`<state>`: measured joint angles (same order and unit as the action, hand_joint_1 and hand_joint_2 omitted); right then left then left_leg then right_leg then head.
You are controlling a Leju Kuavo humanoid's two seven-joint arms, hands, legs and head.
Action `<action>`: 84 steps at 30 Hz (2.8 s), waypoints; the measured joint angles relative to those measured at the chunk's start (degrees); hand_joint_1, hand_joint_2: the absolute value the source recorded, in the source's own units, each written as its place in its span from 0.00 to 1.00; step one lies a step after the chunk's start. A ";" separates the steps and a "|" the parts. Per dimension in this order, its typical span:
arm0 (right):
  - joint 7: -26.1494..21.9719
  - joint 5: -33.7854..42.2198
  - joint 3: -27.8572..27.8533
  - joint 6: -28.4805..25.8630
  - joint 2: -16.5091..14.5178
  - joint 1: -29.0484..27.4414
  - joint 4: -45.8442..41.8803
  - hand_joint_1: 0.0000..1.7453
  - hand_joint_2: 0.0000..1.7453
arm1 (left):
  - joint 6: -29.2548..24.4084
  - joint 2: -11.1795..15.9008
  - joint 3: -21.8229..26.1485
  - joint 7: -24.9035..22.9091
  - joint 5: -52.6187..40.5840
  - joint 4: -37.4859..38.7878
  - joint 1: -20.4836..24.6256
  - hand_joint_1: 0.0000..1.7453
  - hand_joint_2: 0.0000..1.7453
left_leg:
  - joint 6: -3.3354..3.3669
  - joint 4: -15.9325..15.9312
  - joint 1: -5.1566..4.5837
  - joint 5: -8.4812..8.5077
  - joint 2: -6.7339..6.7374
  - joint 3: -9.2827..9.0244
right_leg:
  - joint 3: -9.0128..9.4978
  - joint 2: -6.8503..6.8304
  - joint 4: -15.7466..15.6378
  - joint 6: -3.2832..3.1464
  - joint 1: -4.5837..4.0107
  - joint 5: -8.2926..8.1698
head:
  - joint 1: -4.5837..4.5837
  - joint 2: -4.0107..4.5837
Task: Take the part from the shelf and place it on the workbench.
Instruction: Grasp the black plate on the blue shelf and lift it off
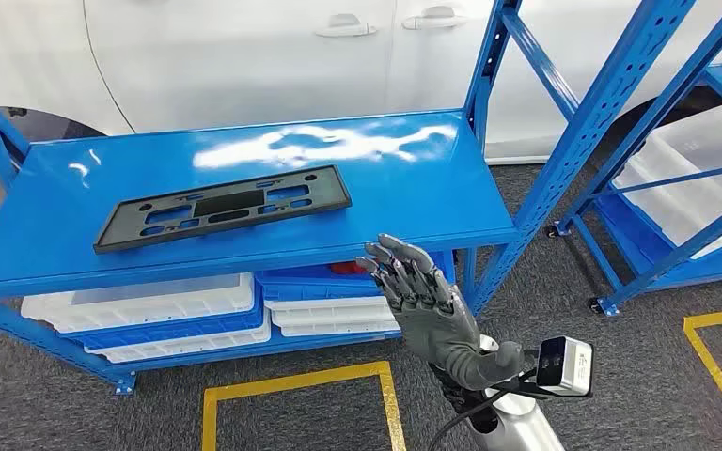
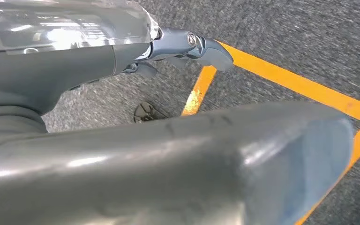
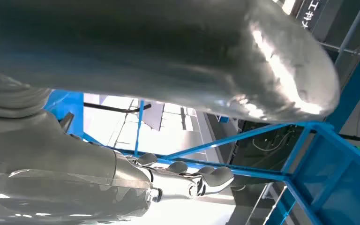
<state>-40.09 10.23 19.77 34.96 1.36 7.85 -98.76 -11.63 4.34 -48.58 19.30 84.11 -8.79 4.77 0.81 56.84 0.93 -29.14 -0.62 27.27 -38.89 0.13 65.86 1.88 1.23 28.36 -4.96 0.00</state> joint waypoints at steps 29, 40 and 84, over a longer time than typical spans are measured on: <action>6.15 -4.97 7.42 -2.95 -0.52 6.32 11.73 0.00 0.00 | 0.45 0.27 -1.72 0.69 -0.04 0.09 0.48 0.00 0.00 | 0.42 0.00 -0.20 3.38 0.30 4.59 | -2.07 -0.01 8.55 -1.20 -0.48 4.63 | 0.07 0.00; 7.91 -10.80 15.43 -10.55 -4.06 14.34 24.48 0.00 0.00 | -0.32 -0.37 -2.75 0.19 -0.04 0.09 0.55 0.00 0.00 | -2.79 3.97 0.18 -2.02 0.29 3.30 | 3.73 0.17 -7.43 -3.48 -0.25 -3.68 | 0.04 0.00; 27.54 -70.76 35.79 -56.62 -18.19 33.95 54.67 0.00 1.00 | -2.00 -1.23 -7.11 -2.39 -0.13 0.09 0.49 0.00 0.00 | -1.80 1.16 0.28 4.49 0.13 6.81 | 6.10 0.03 -7.77 -2.52 -1.25 -1.64 | 0.00 0.00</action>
<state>-12.55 -60.53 55.55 -21.66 -16.84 41.81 -44.09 -13.63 3.10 -55.69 16.91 83.97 -8.70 5.26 -0.99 58.00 1.21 -24.65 -0.49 34.09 -32.79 0.16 58.08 -0.64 -0.01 26.72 -4.96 0.00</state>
